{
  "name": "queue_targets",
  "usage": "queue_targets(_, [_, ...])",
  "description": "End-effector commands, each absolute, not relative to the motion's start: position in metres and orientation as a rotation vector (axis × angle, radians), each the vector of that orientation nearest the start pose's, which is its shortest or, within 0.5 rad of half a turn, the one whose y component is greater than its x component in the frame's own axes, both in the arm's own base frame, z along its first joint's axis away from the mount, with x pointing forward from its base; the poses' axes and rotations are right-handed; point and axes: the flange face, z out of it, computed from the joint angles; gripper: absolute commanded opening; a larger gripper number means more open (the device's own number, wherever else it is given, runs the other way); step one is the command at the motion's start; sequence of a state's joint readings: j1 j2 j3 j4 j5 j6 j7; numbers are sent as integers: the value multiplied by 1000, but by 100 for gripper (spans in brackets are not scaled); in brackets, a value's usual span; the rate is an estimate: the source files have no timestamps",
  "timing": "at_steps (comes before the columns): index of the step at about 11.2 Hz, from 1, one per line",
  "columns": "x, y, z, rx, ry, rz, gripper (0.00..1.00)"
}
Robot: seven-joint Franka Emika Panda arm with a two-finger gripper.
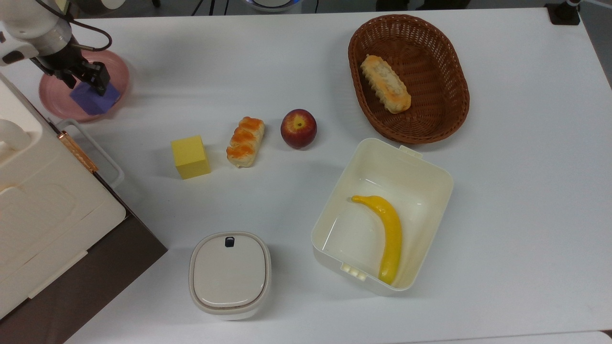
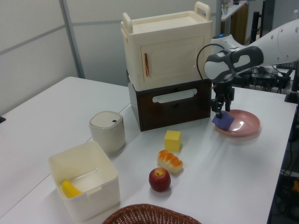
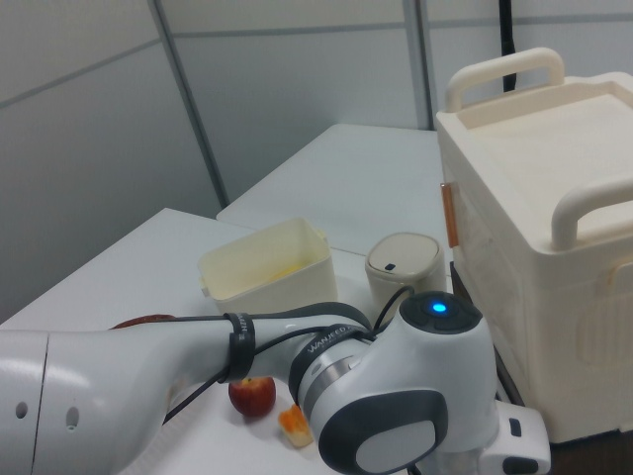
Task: Put the purple cube on a plate
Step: 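Lower the purple cube onto the pink plate and open the gripper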
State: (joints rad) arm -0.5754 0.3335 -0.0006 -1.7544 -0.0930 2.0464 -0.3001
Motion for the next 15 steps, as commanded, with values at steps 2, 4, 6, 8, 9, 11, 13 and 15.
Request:
queue_targets(2, [516, -352, 383, -3152, 343, 135, 70])
queue_targets(4, [504, -368, 387, -3149, 301, 153, 70])
queue_targets(6, [484, -388, 394, -3148, 231, 183, 72])
queue_targets(8, [479, -392, 398, -3150, 205, 186, 81])
queue_targets(9, [480, -391, 397, -3147, 215, 186, 97])
queue_targets(11, [492, -377, 395, -3127, 223, 160, 100])
queue_targets(13, [505, -362, 394, -3077, 254, 94, 100])
queue_targets(15, [513, -345, 397, -3068, 235, 118, 100])
